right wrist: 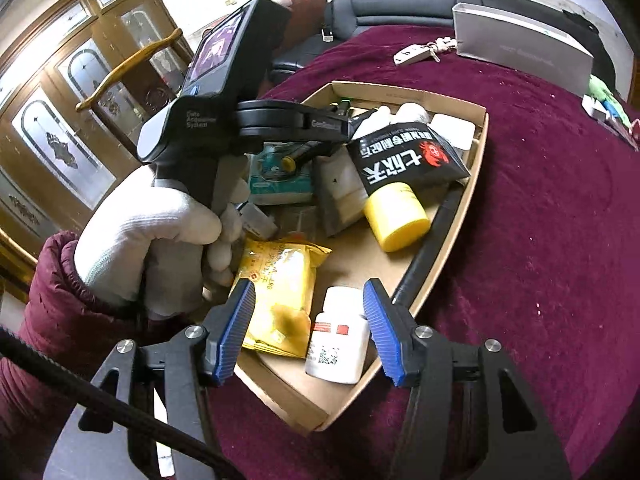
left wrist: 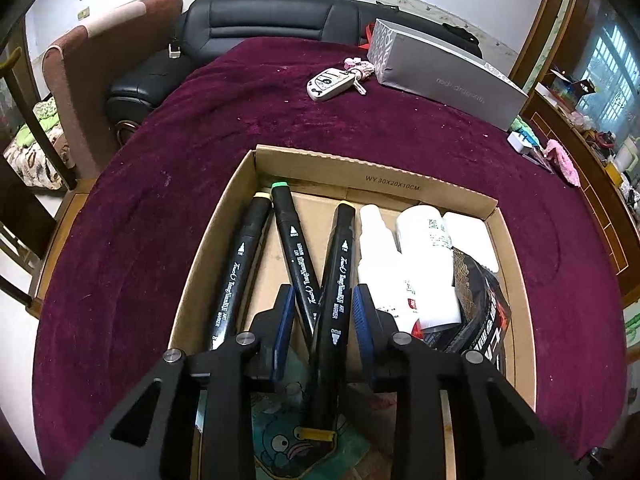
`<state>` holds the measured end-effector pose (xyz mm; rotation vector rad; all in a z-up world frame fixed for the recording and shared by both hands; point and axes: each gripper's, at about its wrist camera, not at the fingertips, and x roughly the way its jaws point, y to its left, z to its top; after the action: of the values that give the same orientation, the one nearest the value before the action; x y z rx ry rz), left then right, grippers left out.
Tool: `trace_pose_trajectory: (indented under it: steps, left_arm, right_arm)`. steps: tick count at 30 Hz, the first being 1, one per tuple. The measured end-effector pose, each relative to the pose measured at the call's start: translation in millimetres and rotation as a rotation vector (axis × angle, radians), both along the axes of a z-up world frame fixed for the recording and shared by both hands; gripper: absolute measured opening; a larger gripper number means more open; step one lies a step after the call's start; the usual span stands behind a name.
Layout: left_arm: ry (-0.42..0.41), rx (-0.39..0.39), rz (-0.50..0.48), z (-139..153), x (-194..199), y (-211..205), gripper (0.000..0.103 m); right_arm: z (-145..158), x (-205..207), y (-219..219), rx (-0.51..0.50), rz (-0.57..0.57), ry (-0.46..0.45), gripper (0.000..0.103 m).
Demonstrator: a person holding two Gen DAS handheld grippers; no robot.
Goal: Organize objects
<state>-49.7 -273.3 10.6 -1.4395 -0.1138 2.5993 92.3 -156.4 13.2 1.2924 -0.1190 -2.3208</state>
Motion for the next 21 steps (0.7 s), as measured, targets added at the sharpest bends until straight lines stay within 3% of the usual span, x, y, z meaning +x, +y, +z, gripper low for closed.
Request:
trace_pose_trajectory:
  steps: [4,8,21]
  left_arm:
    - [0.009,0.009,-0.002,2.2,2.5,-0.8,0.026]
    - [0.049,0.037,0.001,14.7,15.6,-3.6,0.048]
    - [0.395,-0.045,0.084,82.9,98.7,5.8,0.073]
  right_arm:
    - [2.4,1.9,4.1,-0.013,-0.01,0.005,0.056]
    - [4.1,6.3,13.8,-0.027,-0.027,0.007,0.056]
    - [5.0,15.6,62.0,-0.095,-0.162,0.005,0.059]
